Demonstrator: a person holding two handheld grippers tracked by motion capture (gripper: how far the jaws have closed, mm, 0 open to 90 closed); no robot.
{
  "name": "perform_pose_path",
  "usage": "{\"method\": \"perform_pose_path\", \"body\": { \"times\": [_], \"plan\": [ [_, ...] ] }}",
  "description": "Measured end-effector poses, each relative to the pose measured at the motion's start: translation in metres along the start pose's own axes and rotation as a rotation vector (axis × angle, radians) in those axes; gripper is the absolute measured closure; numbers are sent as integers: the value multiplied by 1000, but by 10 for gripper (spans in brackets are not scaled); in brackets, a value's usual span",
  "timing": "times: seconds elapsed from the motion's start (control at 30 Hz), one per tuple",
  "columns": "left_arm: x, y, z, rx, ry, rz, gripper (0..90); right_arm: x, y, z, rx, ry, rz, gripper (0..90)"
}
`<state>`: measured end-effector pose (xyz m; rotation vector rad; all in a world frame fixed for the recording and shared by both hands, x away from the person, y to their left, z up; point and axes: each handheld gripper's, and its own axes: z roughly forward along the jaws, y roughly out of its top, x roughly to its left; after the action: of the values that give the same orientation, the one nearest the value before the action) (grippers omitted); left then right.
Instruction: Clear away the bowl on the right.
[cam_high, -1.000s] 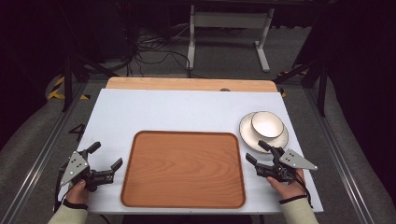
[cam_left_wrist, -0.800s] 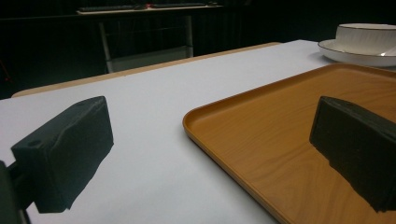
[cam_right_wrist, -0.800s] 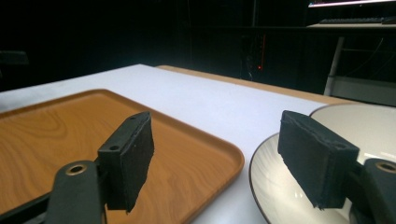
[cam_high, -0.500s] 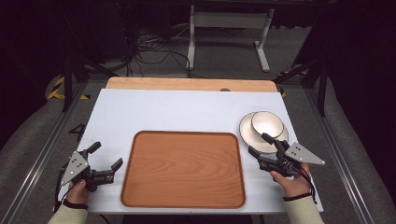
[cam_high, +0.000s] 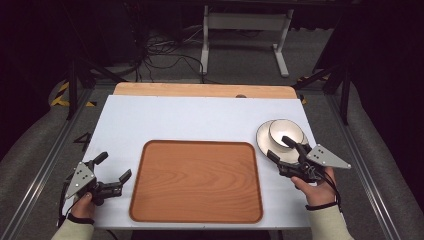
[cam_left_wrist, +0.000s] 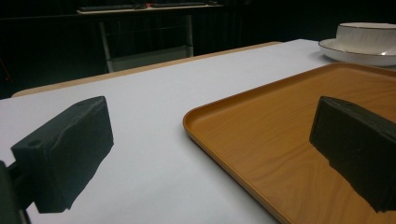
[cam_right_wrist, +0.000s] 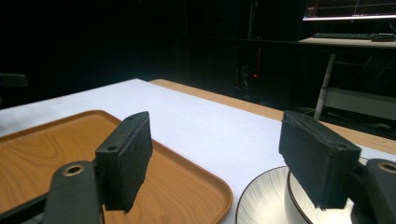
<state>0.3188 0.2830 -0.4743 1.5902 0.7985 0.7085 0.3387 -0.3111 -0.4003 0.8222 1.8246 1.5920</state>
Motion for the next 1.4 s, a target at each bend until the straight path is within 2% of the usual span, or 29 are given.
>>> {"method": "perform_pose_path", "body": {
  "times": [0.13, 0.37, 0.53, 0.93, 1.07, 1.4],
  "plan": [
    [-1, 0, 0, 7, 3, 7, 3, 0, 5, 2, 4, 22, 7, 265],
    [0, 0, 0, 7, 2, 6, 3, -5, 10, 7, 28, 24, 9, 269],
    [0, 0, 0, 7, 2, 6, 3, -15, 17, 15, 64, 15, 13, 269],
    [0, 0, 0, 8, 2, 7, 3, -42, 29, 27, 107, -19, 26, 273],
    [0, 0, 0, 7, 2, 7, 3, -52, 30, 29, 111, -25, 11, 274],
    [-1, 0, 1, 8, 5, 15, 3, -76, 33, 28, 118, -66, 36, 274]
  ]
}}
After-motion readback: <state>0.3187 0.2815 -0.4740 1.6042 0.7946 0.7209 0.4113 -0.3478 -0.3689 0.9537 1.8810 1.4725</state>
